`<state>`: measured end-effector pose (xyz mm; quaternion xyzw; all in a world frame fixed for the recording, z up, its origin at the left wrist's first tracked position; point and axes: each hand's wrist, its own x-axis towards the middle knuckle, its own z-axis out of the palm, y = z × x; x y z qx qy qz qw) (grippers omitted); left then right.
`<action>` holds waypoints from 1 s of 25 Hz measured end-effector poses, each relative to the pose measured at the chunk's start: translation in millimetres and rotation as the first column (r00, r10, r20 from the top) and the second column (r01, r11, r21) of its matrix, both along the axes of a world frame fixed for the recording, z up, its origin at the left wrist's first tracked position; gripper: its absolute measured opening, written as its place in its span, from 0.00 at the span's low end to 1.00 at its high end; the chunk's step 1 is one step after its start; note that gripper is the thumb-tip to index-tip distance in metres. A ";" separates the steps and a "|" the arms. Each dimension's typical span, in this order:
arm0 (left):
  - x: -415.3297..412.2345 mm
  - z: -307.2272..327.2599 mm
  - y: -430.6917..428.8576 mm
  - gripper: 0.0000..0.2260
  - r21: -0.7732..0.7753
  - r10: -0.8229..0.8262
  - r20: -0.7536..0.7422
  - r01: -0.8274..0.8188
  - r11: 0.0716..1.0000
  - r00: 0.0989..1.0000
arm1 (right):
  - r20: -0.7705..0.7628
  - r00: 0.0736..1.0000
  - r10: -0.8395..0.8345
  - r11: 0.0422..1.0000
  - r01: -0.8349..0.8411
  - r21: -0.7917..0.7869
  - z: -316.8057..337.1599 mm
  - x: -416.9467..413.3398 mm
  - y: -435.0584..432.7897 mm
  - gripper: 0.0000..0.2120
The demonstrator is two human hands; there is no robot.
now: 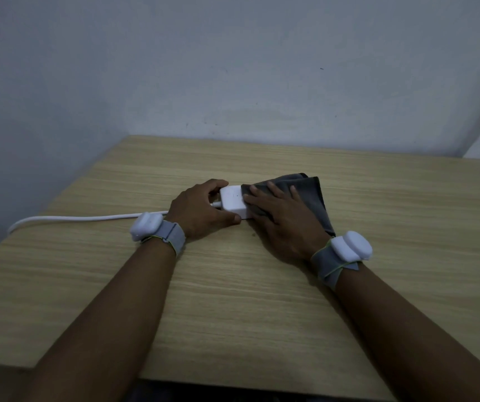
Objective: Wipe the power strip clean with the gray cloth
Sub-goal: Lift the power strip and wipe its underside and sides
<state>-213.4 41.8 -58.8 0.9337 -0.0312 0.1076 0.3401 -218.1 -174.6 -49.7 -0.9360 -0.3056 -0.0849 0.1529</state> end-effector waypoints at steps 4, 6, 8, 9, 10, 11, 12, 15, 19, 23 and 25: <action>-0.5 0.2 1.5 0.40 -0.027 0.012 -0.010 -0.012 1.000 1.000 | 0.042 0.993 -0.114 0.993 0.116 -0.028 -2.0 7.7 -3.9 0.24; 0.2 -0.1 1.8 0.40 -0.059 0.009 -0.010 -0.010 0.998 1.000 | 0.048 0.990 -0.133 0.990 0.135 -0.041 -3.5 7.1 -4.7 0.25; -0.1 -0.2 1.1 0.41 -0.085 0.003 -0.001 -0.003 0.996 1.000 | 0.040 0.997 -0.064 0.997 0.065 -0.032 -3.7 2.3 2.9 0.25; -0.5 0.2 0.7 0.41 -0.095 -0.003 0.008 0.004 0.995 1.000 | 0.039 0.999 -0.018 0.999 0.019 -0.034 -3.7 -0.9 8.9 0.25; -0.6 0.6 0.4 0.41 -0.100 -0.012 0.017 0.014 0.995 1.000 | 0.043 0.999 0.026 0.999 -0.024 -0.043 -4.0 -3.3 14.5 0.26; -0.2 0.8 0.3 0.41 -0.103 -0.021 0.025 0.023 0.994 0.999 | 0.048 0.997 0.067 0.996 -0.065 -0.056 -4.2 -4.8 19.0 0.26; 0.2 1.0 0.9 0.40 -0.104 -0.028 0.029 0.031 0.994 0.999 | 0.051 0.993 0.104 0.993 -0.101 -0.065 -3.9 -5.3 21.8 0.26; 0.3 0.8 2.0 0.38 -0.090 -0.038 0.020 0.040 0.995 0.999 | 0.025 0.984 0.178 0.984 -0.178 -0.028 0.3 -4.6 19.5 0.25; 0.0 -0.5 0.9 0.41 -0.065 -0.034 0.035 0.037 0.997 0.999 | -0.008 0.989 0.148 0.983 -0.147 0.107 6.2 -0.5 4.1 0.25; 2.7 -2.2 0.1 0.39 -0.082 -0.008 0.032 0.011 0.997 0.999 | -0.025 1.000 -0.011 0.972 0.017 0.234 4.2 7.2 -18.1 0.23; 3.0 -1.6 -0.2 0.37 -0.129 -0.009 0.054 0.016 0.991 0.998 | -0.023 0.996 -0.082 0.938 0.085 0.337 2.9 10.9 -25.8 0.21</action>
